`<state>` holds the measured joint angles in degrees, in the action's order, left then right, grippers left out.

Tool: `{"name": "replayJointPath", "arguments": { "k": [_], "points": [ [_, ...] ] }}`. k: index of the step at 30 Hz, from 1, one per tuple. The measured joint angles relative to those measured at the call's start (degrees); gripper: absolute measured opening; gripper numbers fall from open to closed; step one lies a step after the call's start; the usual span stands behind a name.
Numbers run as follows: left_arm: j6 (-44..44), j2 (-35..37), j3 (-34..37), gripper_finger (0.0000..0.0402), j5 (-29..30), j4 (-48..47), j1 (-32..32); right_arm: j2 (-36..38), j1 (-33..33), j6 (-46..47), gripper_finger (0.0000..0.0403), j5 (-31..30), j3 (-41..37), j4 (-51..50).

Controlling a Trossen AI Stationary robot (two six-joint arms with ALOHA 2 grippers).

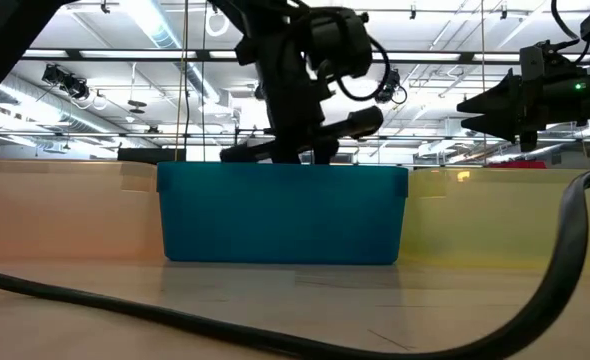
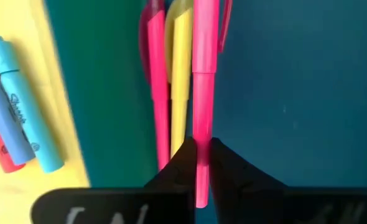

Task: Pick & Place Markers
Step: Put the pink pen into the blue bin, then put the yellow pen into the blue bin

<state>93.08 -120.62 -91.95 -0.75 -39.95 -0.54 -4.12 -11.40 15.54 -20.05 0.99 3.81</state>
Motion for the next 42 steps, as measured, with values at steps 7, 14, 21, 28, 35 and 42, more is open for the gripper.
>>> {"name": "replayJointPath", "arguments": {
  "k": [7,14,21,28,35,42],
  "points": [
    [1.21,-1.07,2.41,0.0026,-1.87,1.18,-1.1,0.0,0.0,-0.01,0.0215,0.0,0.0,0.0],
    [0.58,-1.22,2.44,0.0055,-1.81,1.13,-1.23,0.0,-0.01,0.0,0.0215,0.01,0.0,0.0],
    [-3.18,-1.22,2.44,0.01,-2.56,1.49,-1.22,0.01,-0.02,-0.01,0.0215,0.01,0.0,0.0],
    [-6.99,-1.22,2.41,0.0157,-3.5,2.48,-1.11,0.0,-0.01,0.0,0.0215,0.01,0.0,0.0],
    [-14.96,0.42,-0.58,0.0202,3.93,-1.5,-1.85,0.0,0.0,0.01,0.0215,0.02,0.0,-0.02],
    [-41.45,5.0,-4.68,0.0198,11.07,-6.25,-4.93,0.0,-0.01,0.0,0.0215,0.02,0.0,-0.02]
  ]
}}
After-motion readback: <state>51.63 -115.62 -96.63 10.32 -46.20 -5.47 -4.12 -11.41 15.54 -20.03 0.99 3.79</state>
